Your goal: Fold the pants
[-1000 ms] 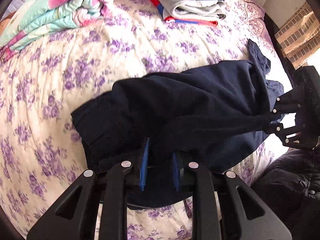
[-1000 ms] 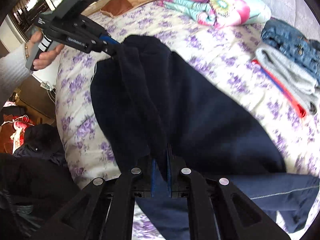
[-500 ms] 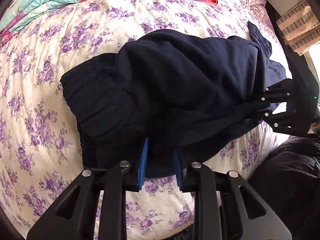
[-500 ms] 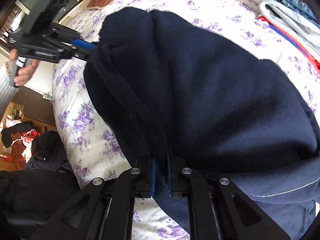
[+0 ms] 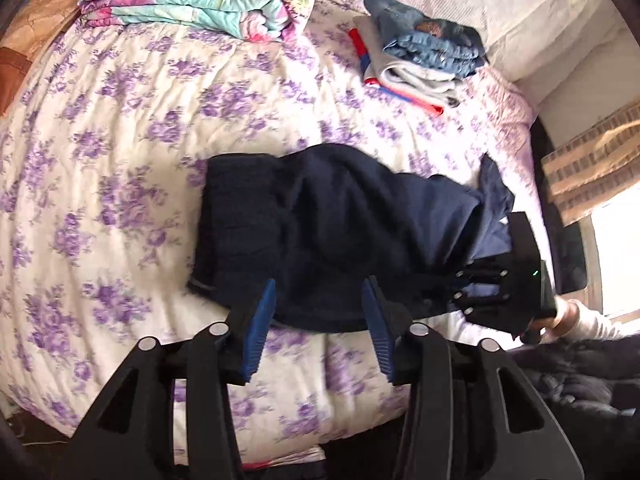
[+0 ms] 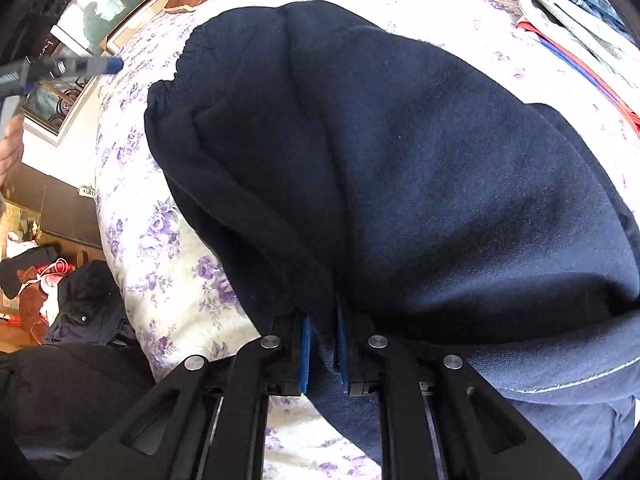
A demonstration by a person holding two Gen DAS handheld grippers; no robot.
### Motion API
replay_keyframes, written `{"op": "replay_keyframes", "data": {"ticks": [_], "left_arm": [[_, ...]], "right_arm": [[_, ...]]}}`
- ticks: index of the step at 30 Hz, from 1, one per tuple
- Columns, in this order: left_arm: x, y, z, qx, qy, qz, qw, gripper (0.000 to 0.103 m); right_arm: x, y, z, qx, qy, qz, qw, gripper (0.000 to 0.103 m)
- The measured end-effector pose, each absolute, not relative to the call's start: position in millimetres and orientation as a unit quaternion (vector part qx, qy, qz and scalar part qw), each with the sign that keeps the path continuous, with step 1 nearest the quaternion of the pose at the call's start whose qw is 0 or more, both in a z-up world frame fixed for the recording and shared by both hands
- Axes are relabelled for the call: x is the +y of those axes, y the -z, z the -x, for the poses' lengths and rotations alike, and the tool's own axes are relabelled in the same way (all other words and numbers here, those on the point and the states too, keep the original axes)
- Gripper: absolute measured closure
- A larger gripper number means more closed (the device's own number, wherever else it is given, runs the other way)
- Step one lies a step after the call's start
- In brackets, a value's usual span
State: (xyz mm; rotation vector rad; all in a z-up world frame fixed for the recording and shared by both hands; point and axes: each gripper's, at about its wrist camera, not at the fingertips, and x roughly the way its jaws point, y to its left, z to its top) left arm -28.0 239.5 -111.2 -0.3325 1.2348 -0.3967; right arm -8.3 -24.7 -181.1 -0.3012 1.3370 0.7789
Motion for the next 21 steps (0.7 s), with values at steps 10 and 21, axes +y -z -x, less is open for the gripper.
{"op": "replay_keyframes", "data": {"ticks": [10, 21], "left_arm": [[168.0, 204.6, -5.8, 0.654, 0.053, 0.101, 0.748, 0.057], [170.5, 203.3, -5.1, 0.65, 0.059, 0.105, 0.751, 0.057]], "right_arm": [[-30.0, 177.9, 22.3, 0.603, -0.378, 0.138, 0.689, 0.068], [-8.3, 166.5, -1.4, 0.607, -0.392, 0.085, 0.686, 0.095]]}}
